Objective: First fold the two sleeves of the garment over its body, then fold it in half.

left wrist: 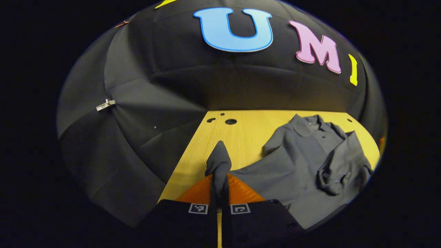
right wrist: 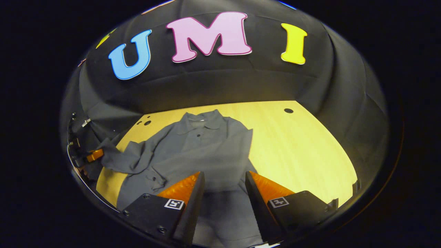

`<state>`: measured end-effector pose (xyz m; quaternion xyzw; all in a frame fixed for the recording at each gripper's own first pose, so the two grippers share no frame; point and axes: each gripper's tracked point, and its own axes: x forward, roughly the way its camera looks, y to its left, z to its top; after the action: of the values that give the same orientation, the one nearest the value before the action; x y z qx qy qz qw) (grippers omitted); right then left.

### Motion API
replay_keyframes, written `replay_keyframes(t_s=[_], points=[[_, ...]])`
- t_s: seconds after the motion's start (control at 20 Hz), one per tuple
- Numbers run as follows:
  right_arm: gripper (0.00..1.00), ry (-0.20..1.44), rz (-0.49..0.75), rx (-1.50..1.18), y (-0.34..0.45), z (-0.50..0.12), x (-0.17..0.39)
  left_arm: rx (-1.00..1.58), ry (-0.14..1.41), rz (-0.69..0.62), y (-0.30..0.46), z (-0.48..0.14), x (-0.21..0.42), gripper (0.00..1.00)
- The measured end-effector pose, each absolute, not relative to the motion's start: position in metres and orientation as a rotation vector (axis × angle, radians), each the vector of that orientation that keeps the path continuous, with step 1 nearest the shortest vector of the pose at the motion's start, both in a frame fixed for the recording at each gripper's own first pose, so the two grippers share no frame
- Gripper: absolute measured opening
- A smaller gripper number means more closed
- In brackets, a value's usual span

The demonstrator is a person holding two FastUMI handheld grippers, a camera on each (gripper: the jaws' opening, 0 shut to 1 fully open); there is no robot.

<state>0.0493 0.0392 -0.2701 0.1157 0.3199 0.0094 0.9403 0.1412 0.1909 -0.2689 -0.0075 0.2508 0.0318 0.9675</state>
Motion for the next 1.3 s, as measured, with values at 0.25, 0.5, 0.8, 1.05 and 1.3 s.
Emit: replay_keyframes(t_s=[0.25, 0.5, 0.8, 1.05, 1.3], points=[[0.74, 0.649, 0.012, 0.235, 0.004, -0.279, 0.038, -0.035, 0.447, 0.042, 0.137, -0.212, 0.127, 0.09], [0.74, 0.625, 0.001, 0.271, -0.031, -0.278, 0.034, -0.039, 0.43, -0.08, 0.047, -0.181, 0.126, 0.1], [0.74, 0.628, -0.04, 0.321, -0.078, -0.29, 0.027, -0.071, 0.453, -0.185, -0.049, -0.183, 0.118, 0.09], [0.74, 0.655, -0.02, 0.265, -0.107, -0.307, 0.018, -0.08, 0.509, -0.264, -0.121, -0.21, 0.109, 0.09], [0.74, 0.697, 0.002, 0.249, -0.127, -0.327, 0.016, -0.062, 0.568, -0.33, -0.183, -0.248, 0.106, 0.1]])
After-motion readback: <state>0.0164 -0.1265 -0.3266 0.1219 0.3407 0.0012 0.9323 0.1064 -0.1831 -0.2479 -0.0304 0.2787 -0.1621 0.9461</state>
